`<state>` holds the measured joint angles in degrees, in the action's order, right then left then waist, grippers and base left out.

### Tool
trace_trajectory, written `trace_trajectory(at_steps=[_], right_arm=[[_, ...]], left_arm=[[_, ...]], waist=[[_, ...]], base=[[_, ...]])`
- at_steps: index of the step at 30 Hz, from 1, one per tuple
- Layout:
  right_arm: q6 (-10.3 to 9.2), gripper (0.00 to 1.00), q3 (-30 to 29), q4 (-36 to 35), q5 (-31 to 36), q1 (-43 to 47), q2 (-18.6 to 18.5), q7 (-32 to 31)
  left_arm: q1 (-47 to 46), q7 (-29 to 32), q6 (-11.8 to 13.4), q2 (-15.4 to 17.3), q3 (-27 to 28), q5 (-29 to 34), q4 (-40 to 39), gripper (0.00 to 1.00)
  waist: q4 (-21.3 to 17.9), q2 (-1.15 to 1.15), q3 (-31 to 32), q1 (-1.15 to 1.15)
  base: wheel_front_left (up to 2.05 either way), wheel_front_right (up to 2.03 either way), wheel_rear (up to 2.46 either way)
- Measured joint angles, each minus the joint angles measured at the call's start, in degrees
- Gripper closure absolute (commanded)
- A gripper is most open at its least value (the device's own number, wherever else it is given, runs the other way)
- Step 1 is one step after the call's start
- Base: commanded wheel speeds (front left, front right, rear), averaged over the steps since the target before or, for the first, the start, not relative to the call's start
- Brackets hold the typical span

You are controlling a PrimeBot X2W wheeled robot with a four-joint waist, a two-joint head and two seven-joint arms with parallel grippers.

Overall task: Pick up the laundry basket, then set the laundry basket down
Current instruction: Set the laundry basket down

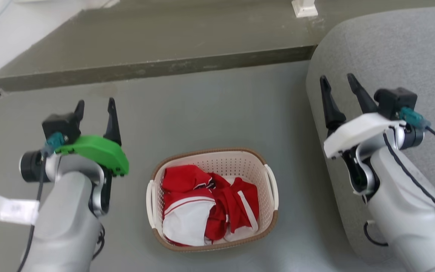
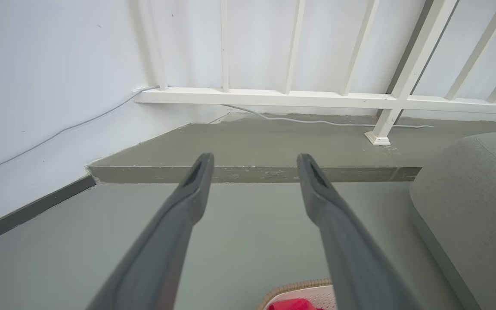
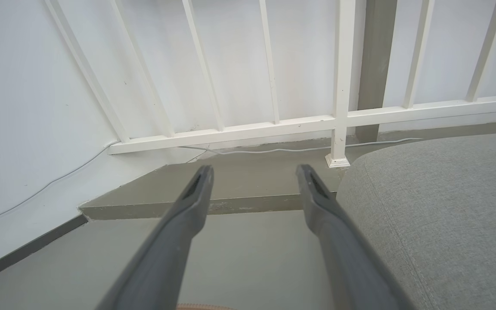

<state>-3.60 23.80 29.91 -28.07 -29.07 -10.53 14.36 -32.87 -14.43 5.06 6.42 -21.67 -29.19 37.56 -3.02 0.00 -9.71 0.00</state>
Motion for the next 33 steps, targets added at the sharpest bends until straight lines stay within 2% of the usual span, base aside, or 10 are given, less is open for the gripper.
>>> trace_trajectory(at_steps=[14,33], right_arm=[[-1.10,0.00,-3.2,-5.9,4.1,11.8,0.2,0.1],[-2.05,0.00,-6.5,-10.3,6.7,22.8,1.4,0.1]], left_arm=[[12.3,0.0,1.1,0.3,2.3,5.8,-10.6,0.00],[26.7,0.0,1.7,-0.2,4.7,8.4,-18.0,0.00]], waist=[[0.0,0.00,5.1,0.00],[0.1,0.00,10.5,0.00]], base=[[0.00,0.00,0.00],[0.00,0.00,0.00]])
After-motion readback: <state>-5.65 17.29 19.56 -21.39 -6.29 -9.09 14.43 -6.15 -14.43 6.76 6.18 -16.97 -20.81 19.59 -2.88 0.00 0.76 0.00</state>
